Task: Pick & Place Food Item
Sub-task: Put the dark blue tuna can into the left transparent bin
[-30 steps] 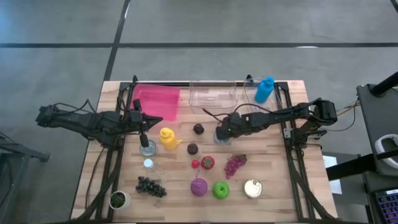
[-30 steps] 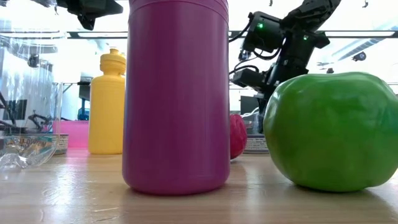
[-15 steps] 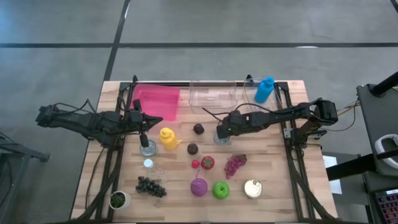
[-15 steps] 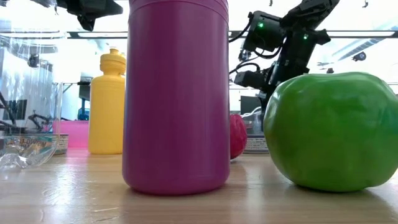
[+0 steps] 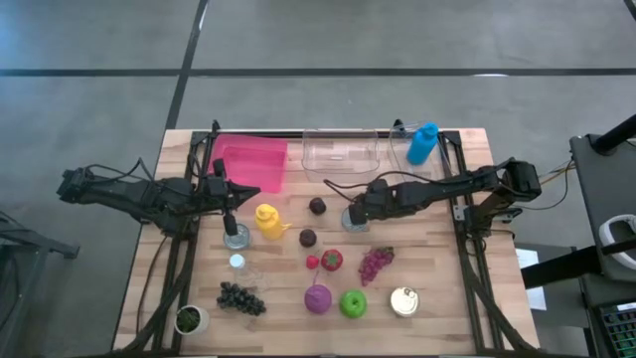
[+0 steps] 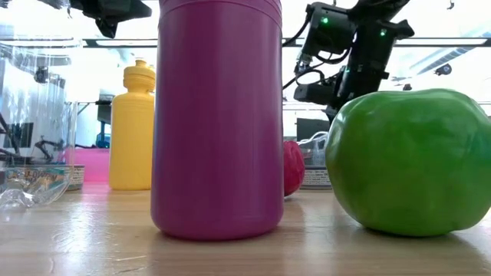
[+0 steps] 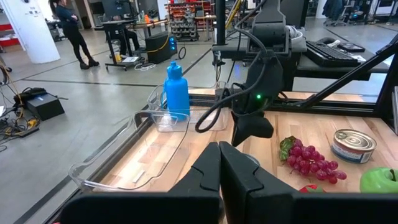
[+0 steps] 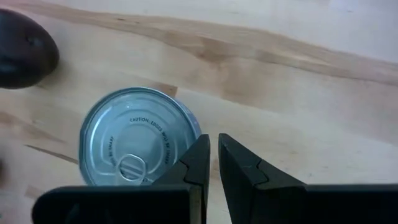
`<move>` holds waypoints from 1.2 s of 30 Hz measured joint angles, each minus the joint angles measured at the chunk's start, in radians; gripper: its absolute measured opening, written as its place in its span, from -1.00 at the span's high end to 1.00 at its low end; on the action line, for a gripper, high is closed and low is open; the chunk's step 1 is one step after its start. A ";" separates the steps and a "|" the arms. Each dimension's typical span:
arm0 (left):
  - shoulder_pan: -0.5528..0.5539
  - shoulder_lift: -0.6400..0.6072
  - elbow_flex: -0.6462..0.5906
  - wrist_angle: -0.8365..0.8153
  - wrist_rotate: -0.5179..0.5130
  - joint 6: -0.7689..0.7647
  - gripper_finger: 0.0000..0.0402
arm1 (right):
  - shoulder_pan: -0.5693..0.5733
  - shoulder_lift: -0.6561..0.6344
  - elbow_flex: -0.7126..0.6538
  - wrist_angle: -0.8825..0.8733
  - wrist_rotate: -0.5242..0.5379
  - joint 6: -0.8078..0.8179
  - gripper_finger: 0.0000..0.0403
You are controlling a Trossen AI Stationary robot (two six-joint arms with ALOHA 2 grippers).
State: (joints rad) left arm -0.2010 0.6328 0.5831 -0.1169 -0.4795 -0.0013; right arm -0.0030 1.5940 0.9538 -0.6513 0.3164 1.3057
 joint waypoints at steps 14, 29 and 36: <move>0.000 0.000 0.000 0.000 0.000 0.000 0.99 | 0.002 0.003 -0.012 0.012 -0.004 -0.026 0.84; 0.000 0.000 0.000 -0.008 0.001 0.000 0.99 | 0.003 0.066 0.013 0.034 -0.058 -0.079 0.84; 0.000 0.000 0.000 -0.008 0.001 0.000 0.99 | 0.001 0.087 0.011 0.032 -0.041 -0.079 0.84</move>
State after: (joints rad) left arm -0.2012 0.6331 0.5835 -0.1249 -0.4789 -0.0015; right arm -0.0025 1.6808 0.9647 -0.6188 0.2756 1.2269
